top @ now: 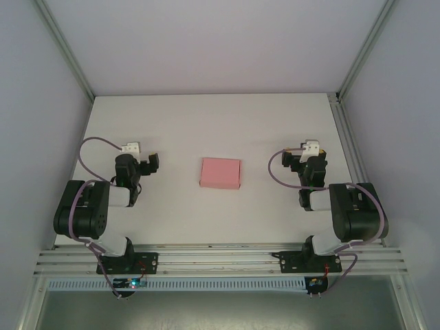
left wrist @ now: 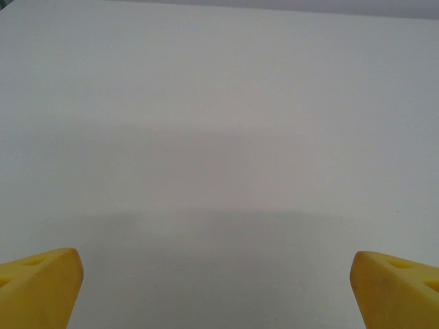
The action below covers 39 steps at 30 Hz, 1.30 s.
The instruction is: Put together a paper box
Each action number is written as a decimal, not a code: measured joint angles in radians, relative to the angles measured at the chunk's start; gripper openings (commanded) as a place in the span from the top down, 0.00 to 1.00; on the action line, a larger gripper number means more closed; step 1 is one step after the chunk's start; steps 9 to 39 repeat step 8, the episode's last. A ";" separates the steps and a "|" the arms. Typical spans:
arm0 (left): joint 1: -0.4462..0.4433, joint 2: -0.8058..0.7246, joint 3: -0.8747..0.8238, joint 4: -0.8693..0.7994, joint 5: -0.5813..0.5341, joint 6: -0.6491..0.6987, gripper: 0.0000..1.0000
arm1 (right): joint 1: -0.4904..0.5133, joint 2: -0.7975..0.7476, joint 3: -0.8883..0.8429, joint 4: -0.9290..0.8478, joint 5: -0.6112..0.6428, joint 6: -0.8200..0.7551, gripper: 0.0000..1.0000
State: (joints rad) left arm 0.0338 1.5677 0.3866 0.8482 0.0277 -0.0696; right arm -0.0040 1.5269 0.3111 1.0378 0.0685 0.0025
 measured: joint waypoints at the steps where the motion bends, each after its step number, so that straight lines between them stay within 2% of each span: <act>1: 0.000 0.000 0.000 -0.003 0.004 0.002 0.00 | 0.000 0.000 0.000 -0.001 0.000 0.000 0.02; 39: 0.000 0.000 0.000 -0.003 0.018 0.007 0.00 | 0.000 0.000 0.000 -0.002 -0.001 0.000 0.02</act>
